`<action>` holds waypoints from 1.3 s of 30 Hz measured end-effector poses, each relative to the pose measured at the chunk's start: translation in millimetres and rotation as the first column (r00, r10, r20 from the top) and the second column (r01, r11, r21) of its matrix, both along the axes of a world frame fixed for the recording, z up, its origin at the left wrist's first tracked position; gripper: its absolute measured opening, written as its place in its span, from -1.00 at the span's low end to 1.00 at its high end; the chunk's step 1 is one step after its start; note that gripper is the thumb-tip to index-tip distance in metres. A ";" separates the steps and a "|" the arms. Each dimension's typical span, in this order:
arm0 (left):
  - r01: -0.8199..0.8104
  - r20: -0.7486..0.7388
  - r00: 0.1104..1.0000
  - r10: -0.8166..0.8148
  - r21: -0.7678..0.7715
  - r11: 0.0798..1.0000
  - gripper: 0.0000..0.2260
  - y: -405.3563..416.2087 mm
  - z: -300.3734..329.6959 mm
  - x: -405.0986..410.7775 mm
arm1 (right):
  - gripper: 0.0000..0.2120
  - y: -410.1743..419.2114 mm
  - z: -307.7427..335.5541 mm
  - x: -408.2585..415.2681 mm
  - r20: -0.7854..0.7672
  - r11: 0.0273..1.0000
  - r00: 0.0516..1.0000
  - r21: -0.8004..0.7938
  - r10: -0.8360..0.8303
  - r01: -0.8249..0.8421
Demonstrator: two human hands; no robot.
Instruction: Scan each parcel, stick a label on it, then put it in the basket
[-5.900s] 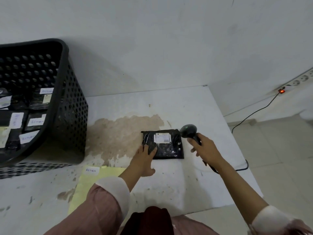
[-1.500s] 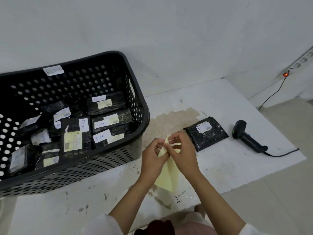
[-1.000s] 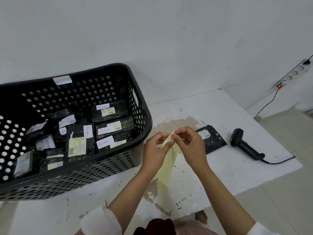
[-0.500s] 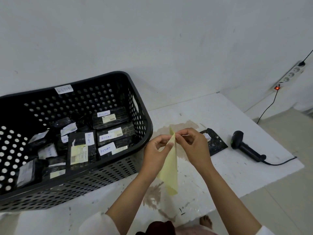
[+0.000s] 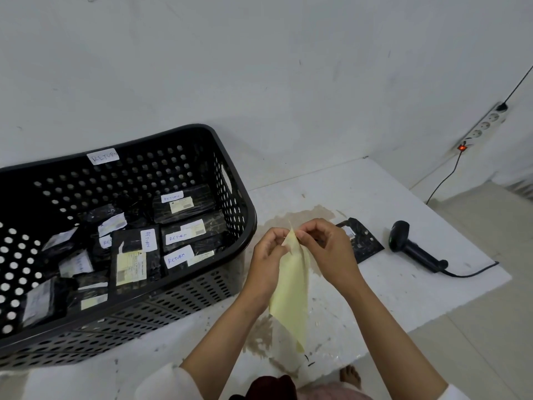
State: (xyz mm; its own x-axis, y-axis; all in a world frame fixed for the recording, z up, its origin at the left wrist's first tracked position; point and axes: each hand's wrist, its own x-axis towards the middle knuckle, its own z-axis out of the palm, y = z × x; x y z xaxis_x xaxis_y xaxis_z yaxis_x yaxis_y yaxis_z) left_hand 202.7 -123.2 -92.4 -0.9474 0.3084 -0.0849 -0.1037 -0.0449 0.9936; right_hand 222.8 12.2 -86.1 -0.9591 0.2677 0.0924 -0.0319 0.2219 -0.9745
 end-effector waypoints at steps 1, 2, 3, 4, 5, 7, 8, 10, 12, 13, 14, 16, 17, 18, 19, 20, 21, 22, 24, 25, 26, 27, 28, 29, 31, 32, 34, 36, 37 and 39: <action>0.011 0.009 1.000 -0.011 0.005 1.000 -0.80 0.3 0.5 0.4 | -0.96 0.1 0.5 0.4 -0.001 1.000 1.000 -0.011 -0.002 0.002; 0.018 0.020 1.000 -0.019 0.008 1.000 -0.80 0.5 1.0 1.0 | -0.96 0.2 1.2 0.8 -0.004 1.000 1.000 -0.019 -0.003 0.003; 0.019 0.028 0.999 -0.019 0.012 1.000 -0.82 0.9 1.5 1.4 | -0.96 0.2 2.0 1.4 -0.011 1.000 1.000 -0.016 -0.002 0.002; 0.011 0.027 1.000 -0.011 0.015 1.000 -0.83 1.1 1.8 1.4 | -0.96 0.0 2.6 2.0 -0.021 1.000 1.000 -0.002 0.001 -0.001; -0.005 0.014 1.000 0.005 0.012 1.000 -0.84 1.2 2.0 1.0 | -0.96 -0.3 3.2 2.7 -0.032 1.000 0.999 0.015 0.004 -0.004; -0.031 -0.033 0.999 0.031 0.006 1.000 -0.87 1.0 2.4 0.0 | -0.95 -1.3 4.7 4.3 -0.056 0.999 0.998 0.037 0.003 -0.001; -0.035 -0.061 0.998 0.036 0.011 0.999 -0.88 0.9 3.2 -0.2 | -0.94 -1.6 5.2 5.0 -0.070 0.999 0.998 0.040 0.002 0.001; -0.042 -0.113 0.993 0.045 0.032 0.999 -0.89 0.6 5.2 -0.4 | -0.93 -2.1 6.4 5.7 -0.099 0.999 0.995 0.042 0.010 -0.006; -0.051 -0.149 0.987 0.058 0.049 0.998 -0.90 0.1 7.1 0.3 | -0.91 -2.8 7.9 6.7 -0.137 0.998 0.990 0.052 0.030 -0.023; -0.054 -0.162 0.985 0.062 0.053 0.997 -0.90 0.0 7.9 0.8 | -0.90 -3.2 8.9 7.2 -0.157 0.998 0.987 0.061 0.037 -0.028; -0.057 -0.173 0.983 0.065 0.054 0.997 -0.89 -0.1 8.6 1.5 | -0.89 -3.4 9.9 7.8 -0.172 0.997 0.984 0.073 0.040 -0.028; -0.060 -0.191 0.979 0.069 0.053 0.997 -0.89 -0.1 9.4 2.6 | -0.88 -3.2 11.6 8.5 -0.182 0.995 0.983 0.098 0.031 -0.013; -0.059 -0.197 0.978 0.068 0.050 0.997 -0.89 0.1 9.8 3.1 | -0.89 -2.7 12.1 9.0 -0.182 0.994 0.983 0.106 0.020 -0.001; -0.059 -0.200 0.978 0.066 0.045 0.997 -0.90 0.3 10.0 3.6 | -0.89 -2.2 12.4 9.4 -0.184 0.993 0.983 0.114 0.010 0.011; -0.061 -0.200 0.977 0.067 0.038 0.997 -0.91 0.6 10.3 4.4 | -0.88 -1.9 12.7 10.1 -0.188 0.992 0.982 0.125 0.003 0.021; -0.065 -0.200 0.977 0.069 0.031 0.997 -0.91 0.8 10.6 5.0 | -0.89 -1.6 13.0 10.9 -0.197 0.989 0.980 0.143 0.000 0.028; -0.068 -0.201 0.977 0.072 0.023 0.997 -0.90 0.8 10.6 5.8 | -0.91 -1.7 13.2 11.6 -0.207 0.986 0.978 0.166 0.002 0.033; -0.072 -0.203 0.976 0.073 0.013 0.997 -0.91 0.7 10.7 6.3 | -0.93 -1.7 13.2 12.2 -0.217 0.981 0.976 0.192 0.007 0.036; -0.078 -0.209 0.975 0.076 -0.003 0.997 -0.91 0.3 10.8 7.4 | -0.95 -1.4 13.2 13.2 -0.223 0.973 0.975 0.229 0.015 0.037; -0.080 -0.211 0.975 0.077 -0.007 0.997 -0.91 0.4 10.8 8.0 | -0.94 -1.3 13.4 13.7 -0.220 0.970 0.975 0.239 0.017 0.037; -0.079 -0.210 0.975 0.076 -0.009 0.997 -0.91 0.5 10.8 8.7 | -0.94 -1.2 13.8 14.2 -0.215 0.969 0.976 0.244 0.017 0.037; -0.078 -0.207 0.976 0.073 -0.016 0.997 -0.91 0.6 10.6 9.4 | -0.93 -1.4 14.4 14.5 -0.206 0.970 0.978 0.240 0.016 0.035; -0.076 -0.202 0.977 0.070 -0.023 0.997 -0.89 0.8 10.4 10.2 | -0.93 -1.5 14.8 14.7 -0.192 0.975 0.981 0.222 0.010 0.034; -0.076 -0.196 0.978 0.069 -0.030 0.997 -0.88 1.1 10.3 11.3 | -0.93 -1.4 14.8 14.6 -0.171 0.981 0.985 0.189 -0.001 0.034; -0.081 -0.181 0.981 0.071 -0.046 0.996 -0.84 2.3 10.7 13.8 | -0.93 0.2 14.3 13.0 -0.098 0.995 0.995 0.091 -0.018 0.027; -0.085 -0.169 0.983 0.075 -0.055 0.995 -0.83 3.0 11.3 15.0 | -0.93 1.5 14.2 12.1 -0.052 1.000 0.999 0.023 -0.012 0.014; -0.080 -0.130 0.989 0.070 -0.072 0.994 -0.83 4.2 12.9 16.8 | -0.90 2.7 13.4 11.5 0.015 0.991 1.000 -0.133 0.015 -0.013; -0.058 -0.099 0.994 0.051 -0.069 0.996 -0.84 5.4 14.2 17.6 | -0.87 2.0 11.9 12.2 0.048 0.967 0.998 -0.253 0.028 -0.015; -0.055 -0.095 0.994 0.049 -0.067 0.996 -0.84 5.9 14.2 17.9 | -0.85 1.5 11.4 12.6 0.059 0.955 0.998 -0.296 0.025 -0.006; -0.067 -0.092 0.994 0.060 -0.076 0.995 -0.85 6.1 12.9 18.2 | -0.81 1.5 10.3 13.1 0.086 0.920 0.996 -0.392 0.008 0.027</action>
